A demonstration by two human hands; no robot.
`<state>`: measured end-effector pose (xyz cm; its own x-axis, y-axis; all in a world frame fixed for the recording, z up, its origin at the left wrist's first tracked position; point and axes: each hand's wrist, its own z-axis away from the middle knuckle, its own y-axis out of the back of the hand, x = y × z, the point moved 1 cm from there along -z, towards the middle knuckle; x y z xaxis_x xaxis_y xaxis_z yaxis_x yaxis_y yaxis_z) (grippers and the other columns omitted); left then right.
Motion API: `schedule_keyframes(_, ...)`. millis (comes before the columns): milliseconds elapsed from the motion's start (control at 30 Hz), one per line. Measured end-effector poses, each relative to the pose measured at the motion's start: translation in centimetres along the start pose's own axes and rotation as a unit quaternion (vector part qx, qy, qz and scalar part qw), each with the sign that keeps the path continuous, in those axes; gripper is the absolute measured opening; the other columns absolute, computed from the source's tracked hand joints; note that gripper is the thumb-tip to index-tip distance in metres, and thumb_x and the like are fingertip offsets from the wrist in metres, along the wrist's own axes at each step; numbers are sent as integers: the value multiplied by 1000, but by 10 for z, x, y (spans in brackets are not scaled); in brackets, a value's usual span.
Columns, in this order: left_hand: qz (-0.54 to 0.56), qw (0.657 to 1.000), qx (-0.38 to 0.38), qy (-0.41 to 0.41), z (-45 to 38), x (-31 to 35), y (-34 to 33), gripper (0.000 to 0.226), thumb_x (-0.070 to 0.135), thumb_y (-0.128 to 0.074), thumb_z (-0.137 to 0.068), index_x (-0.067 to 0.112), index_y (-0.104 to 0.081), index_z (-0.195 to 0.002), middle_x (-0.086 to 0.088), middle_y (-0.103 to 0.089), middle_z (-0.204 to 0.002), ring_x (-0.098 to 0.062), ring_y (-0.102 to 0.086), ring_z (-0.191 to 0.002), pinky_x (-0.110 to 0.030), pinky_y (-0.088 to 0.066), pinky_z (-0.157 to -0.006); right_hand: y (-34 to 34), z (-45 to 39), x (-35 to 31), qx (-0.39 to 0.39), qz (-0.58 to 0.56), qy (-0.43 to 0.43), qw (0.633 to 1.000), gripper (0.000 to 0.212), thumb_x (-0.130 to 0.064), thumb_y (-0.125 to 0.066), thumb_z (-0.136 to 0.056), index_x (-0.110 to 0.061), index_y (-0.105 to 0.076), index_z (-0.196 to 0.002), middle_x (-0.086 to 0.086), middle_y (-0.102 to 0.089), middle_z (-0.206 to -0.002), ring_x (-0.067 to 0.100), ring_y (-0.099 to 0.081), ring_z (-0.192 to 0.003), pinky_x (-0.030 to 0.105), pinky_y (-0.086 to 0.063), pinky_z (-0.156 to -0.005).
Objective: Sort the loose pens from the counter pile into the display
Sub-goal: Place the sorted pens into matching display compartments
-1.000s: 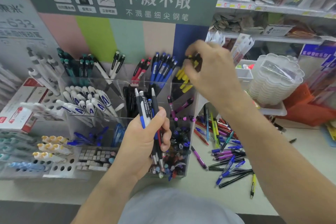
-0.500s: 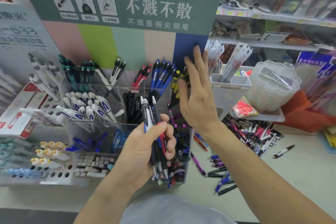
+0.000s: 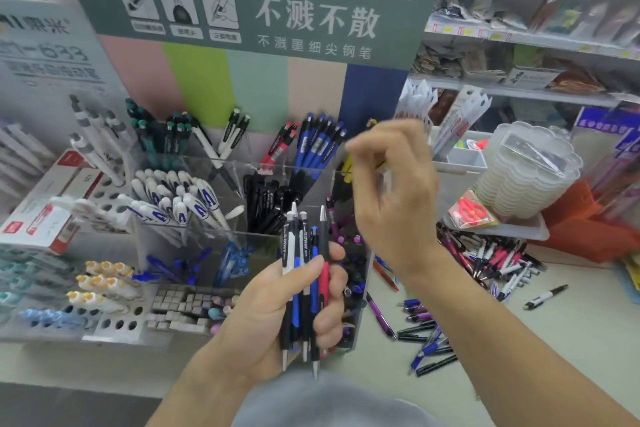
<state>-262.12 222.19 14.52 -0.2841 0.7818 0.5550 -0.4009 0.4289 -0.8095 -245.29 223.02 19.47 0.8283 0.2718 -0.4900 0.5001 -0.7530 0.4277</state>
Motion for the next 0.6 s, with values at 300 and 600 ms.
schedule_keyframes(300,-165,983,68,36,6,-12,12,47,52,-69,-83,6,-65,-77,-24,-44,-72,-22,-41,-45,-27,-38,-45,17,29,-13,-355,-219,-327,848,2,-19,-74,-91,-19,-76,-92,2,-76,-87,12,-68,-70,28,-56,-67)
schedule_keyframes(600,-281,958,46,19,19,-18,28,60,66,-67,-82,7,-57,-90,-30,-44,-75,-22,-37,-48,-28,-34,-45,32,23,-19,-203,-251,-283,903,12,-13,-70,-91,-22,-70,-98,-4,-70,-83,15,-66,-73,31,-56,-68)
